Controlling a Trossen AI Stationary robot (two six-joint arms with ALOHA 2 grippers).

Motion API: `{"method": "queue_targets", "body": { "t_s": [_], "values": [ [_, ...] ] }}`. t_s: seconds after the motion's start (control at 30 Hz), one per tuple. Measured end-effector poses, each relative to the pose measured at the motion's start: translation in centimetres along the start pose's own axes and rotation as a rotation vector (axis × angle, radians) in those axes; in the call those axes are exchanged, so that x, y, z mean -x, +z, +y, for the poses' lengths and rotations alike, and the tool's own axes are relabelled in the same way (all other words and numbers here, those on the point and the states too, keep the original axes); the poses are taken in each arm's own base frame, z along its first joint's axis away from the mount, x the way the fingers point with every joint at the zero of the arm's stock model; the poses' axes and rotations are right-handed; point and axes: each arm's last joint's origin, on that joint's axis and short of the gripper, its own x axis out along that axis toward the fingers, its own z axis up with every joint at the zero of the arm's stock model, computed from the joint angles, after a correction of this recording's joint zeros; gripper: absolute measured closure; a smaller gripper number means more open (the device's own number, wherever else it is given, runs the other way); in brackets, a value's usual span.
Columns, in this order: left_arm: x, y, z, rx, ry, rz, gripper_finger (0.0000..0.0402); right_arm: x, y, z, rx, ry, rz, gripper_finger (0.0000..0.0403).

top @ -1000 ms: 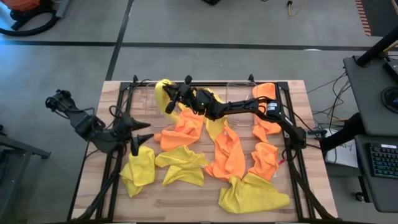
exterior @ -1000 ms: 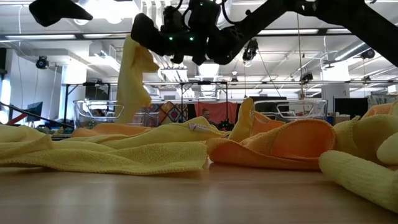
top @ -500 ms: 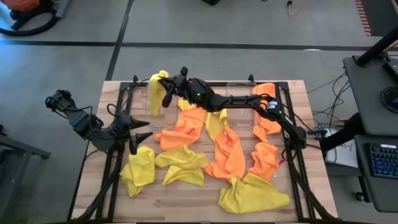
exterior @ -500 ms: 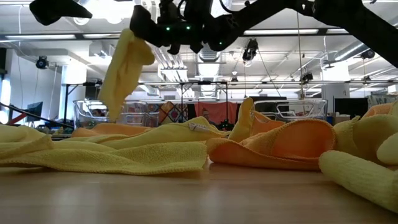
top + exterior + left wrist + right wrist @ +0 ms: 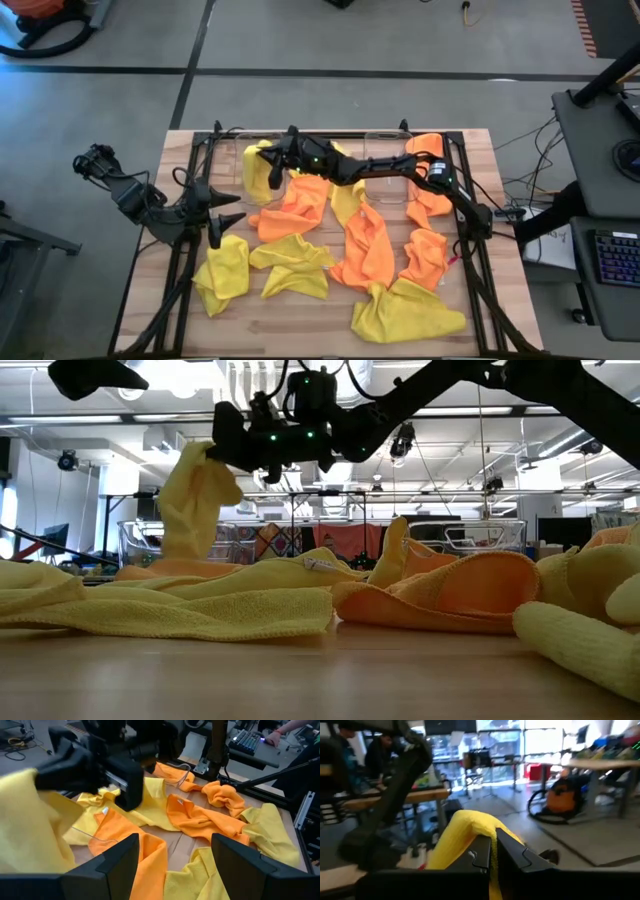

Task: Sort microfiber towel by color & place in baskets
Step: Put the yellow microfiber cloth into the left transparent bin

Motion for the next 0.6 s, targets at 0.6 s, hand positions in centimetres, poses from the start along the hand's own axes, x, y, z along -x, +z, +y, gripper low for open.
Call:
{"method": "queue_targets", "body": {
  "t_s": [0.6],
  "values": [
    [-0.1, 0.2, -0.3, 0.009, -0.008, -0.017, 0.0170, -0.3, -6.8, 0.5, -0.089, 0.010, 0.134, 0.0394]
  ]
}}
